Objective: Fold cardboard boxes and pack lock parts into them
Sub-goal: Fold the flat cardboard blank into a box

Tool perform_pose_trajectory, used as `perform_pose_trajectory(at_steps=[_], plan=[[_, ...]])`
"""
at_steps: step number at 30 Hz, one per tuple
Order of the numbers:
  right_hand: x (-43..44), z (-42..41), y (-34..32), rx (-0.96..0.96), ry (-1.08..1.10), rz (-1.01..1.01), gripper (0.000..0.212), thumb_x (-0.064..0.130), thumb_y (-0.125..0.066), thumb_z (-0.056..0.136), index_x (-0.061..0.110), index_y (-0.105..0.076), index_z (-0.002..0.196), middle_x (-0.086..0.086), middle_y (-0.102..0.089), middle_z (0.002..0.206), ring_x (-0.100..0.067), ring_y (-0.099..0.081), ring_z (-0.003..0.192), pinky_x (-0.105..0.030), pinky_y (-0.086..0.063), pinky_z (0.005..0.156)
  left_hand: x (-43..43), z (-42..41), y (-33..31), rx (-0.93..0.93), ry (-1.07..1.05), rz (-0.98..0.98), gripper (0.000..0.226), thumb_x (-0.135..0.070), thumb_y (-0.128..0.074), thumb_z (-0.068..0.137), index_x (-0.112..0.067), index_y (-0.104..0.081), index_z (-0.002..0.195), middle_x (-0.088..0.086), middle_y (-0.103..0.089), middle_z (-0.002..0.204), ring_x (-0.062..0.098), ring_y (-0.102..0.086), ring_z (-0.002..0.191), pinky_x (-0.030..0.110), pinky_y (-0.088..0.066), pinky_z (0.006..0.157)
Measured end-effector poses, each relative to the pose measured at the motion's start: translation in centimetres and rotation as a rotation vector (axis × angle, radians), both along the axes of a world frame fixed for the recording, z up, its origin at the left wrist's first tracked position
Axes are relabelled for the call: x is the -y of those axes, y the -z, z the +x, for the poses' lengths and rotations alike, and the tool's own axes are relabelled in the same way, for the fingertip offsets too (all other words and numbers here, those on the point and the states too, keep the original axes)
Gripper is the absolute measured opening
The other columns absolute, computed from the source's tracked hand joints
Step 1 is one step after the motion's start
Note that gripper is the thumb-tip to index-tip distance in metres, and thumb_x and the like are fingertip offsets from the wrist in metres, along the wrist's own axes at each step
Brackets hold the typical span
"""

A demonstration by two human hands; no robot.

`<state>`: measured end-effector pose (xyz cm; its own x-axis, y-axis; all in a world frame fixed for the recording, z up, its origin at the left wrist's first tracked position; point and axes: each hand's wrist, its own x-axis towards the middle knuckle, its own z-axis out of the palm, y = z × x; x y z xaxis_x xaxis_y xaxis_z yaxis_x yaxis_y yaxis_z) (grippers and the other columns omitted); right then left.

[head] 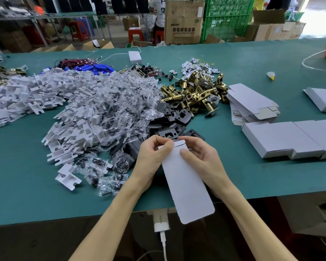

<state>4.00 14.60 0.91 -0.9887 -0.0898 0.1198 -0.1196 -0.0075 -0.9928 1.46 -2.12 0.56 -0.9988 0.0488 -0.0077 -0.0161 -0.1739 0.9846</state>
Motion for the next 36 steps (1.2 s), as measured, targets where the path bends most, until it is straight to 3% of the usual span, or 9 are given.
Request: perform_pose_trajectory(at_steps=[7,12,17,23,26,29,36], plan=[[-0.05,0.00,0.12,0.005,0.034,0.002,0.029,0.005,-0.062,0.100,0.014,-0.068,0.127,-0.002,-0.076,0.112,-0.024,-0.071,0.097,-0.043,-0.059,0.083,0.03,-0.06,0.05,-0.021,-0.011,-0.029,0.020,-0.026,-0.072,0.082,-0.009,-0.066,0.089,0.012,-0.069,0.091,0.024,-0.058,0.084,0.040,-0.046,0.077],[0.04,0.07,-0.05,0.004,0.042,-0.012,0.033,0.002,-0.061,0.099,0.012,-0.063,0.130,-0.005,-0.075,0.116,-0.022,-0.073,0.102,-0.037,-0.060,0.084,0.10,-0.15,0.17,-0.053,0.018,-0.029,0.011,-0.019,-0.067,0.085,-0.012,-0.069,0.094,0.006,-0.070,0.091,0.020,-0.059,0.085,0.036,-0.047,0.076],[0.09,0.18,-0.19,0.015,0.078,-0.049,0.024,0.003,-0.065,0.097,0.008,-0.061,0.120,-0.007,-0.075,0.112,-0.023,-0.073,0.098,-0.039,-0.059,0.082,0.10,0.01,0.00,-0.059,0.032,-0.077,0.017,-0.020,-0.065,0.087,-0.016,-0.078,0.096,0.010,-0.078,0.101,0.020,-0.064,0.088,0.040,-0.050,0.083],[0.08,0.11,-0.07,-0.024,0.095,-0.005,0.017,0.003,-0.067,0.096,0.006,-0.063,0.113,-0.007,-0.075,0.111,-0.019,-0.073,0.097,-0.033,-0.058,0.081,0.07,0.17,-0.28,-0.056,0.033,-0.099,0.020,-0.020,-0.065,0.084,-0.009,-0.078,0.095,0.008,-0.078,0.093,0.018,-0.064,0.082,0.036,-0.051,0.078],[0.25,0.03,0.13,-0.038,0.107,0.043,0.019,0.009,-0.071,0.094,0.010,-0.060,0.110,-0.007,-0.074,0.110,-0.022,-0.073,0.099,-0.045,-0.060,0.085,0.11,0.19,-0.33,-0.047,0.030,-0.096,0.019,-0.021,-0.066,0.084,-0.009,-0.078,0.094,0.008,-0.077,0.091,0.021,-0.063,0.082,0.039,-0.051,0.078],[0.54,0.10,0.27,-0.039,0.117,0.088,0.027,0.027,-0.074,0.085,0.015,-0.056,0.103,-0.007,-0.074,0.104,-0.024,-0.073,0.093,-0.054,-0.059,0.082,0.10,0.20,-0.47,-0.031,0.031,-0.099,0.016,-0.027,-0.074,0.082,-0.012,-0.076,0.088,0.005,-0.076,0.086,0.020,-0.064,0.079,0.038,-0.052,0.074],[0.60,-0.15,0.48,-0.101,0.094,0.137,0.025,0.032,-0.073,0.084,0.018,-0.057,0.096,-0.001,-0.073,0.100,-0.019,-0.072,0.092,-0.039,-0.059,0.077,0.14,0.24,-0.61,-0.005,0.026,-0.078,0.032,-0.030,-0.079,0.080,-0.001,-0.072,0.092,0.009,-0.073,0.084,0.023,-0.063,0.076,0.037,-0.051,0.069]])
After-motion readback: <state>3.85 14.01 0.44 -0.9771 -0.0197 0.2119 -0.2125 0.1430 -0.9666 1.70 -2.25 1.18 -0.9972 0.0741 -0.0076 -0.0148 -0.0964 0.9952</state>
